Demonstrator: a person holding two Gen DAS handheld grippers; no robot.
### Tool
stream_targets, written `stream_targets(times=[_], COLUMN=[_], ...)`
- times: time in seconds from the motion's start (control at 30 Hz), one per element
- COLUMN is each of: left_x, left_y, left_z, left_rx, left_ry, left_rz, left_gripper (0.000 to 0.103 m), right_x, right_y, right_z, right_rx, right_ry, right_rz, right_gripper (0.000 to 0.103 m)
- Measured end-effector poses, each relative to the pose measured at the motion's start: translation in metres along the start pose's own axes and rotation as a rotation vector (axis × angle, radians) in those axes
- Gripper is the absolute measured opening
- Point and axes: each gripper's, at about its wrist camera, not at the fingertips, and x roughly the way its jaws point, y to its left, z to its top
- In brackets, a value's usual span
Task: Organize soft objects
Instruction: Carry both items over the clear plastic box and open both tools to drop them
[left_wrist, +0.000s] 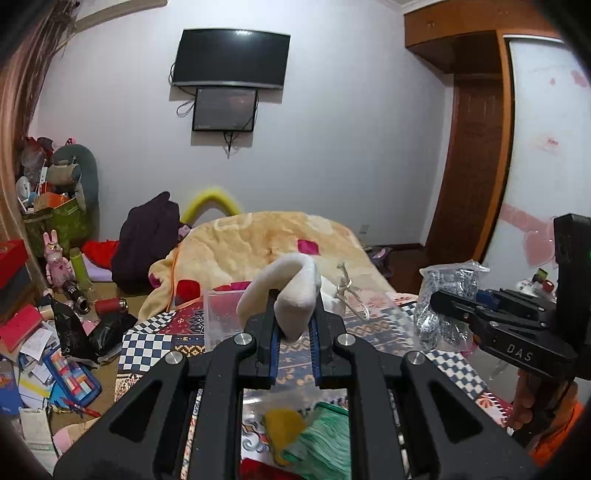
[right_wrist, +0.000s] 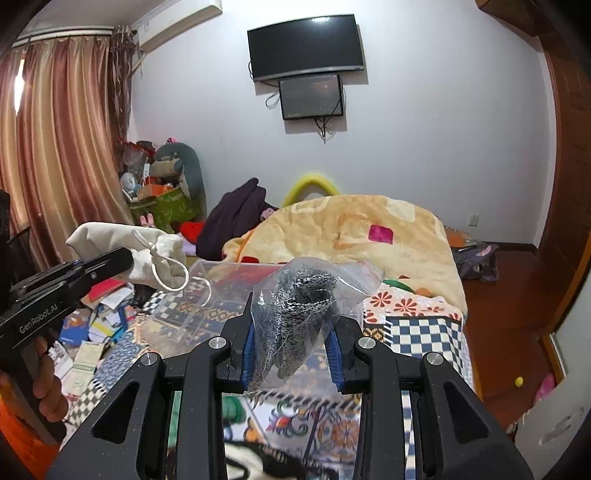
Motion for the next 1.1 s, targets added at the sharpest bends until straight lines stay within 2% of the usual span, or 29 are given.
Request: stream_targets(times=[0.53, 0.67, 0.8, 0.87, 0.9, 0.93, 1.0, 1.1], left_x=[0.091, 0.104, 0.105, 0.104, 0.103, 0.101, 0.096, 0.086], left_y=[0.017, 0.020, 0.020, 0.018, 0.018, 0.017, 0.018, 0.022], left_z=[-0.022, -0.027, -0.032, -0.033, -0.033, -0.034, -0.034, -0.031], left_rx=[0.012, -0.013, -0.012, -0.008, -0.009, -0.013, -0.024, -0.039], left_ry=[0.215, 0.280, 0.300, 0.308, 0.312, 0.315, 0.313, 0.296], left_rz=[0.007, -0.007, -0.009, -0.016, -0.019, -0.023, -0.031, -0.041], left_gripper=[0.013, 0.013, 0.013, 0.014, 0.017, 0.022, 0.030, 0.040], right_x=[0.087, 0.100, 0.102, 0.104, 0.104, 0.101, 0.094, 0.081], right_y=[0.008, 0.007, 0.011, 0.014, 0.015, 0.016, 0.018, 0.020], right_z=[0.000, -0.007, -0.011, -0.012, -0.012, -0.012, -0.010, -0.007], right_rx=[-0.088, -0.096, -0.113, -0.121, -0.125, -0.128, -0.134, -0.155], right_ry=[0.209, 0.266, 0.295, 0.310, 0.312, 0.308, 0.281, 0.248], right_rz=[-0.033, -0.043, -0.052, -0.049, -0.049, -0.052, -0.060, -0.068], right_gripper=[0.029, 0.030, 0.030, 0.035, 0.043, 0.054, 0.067, 0.069])
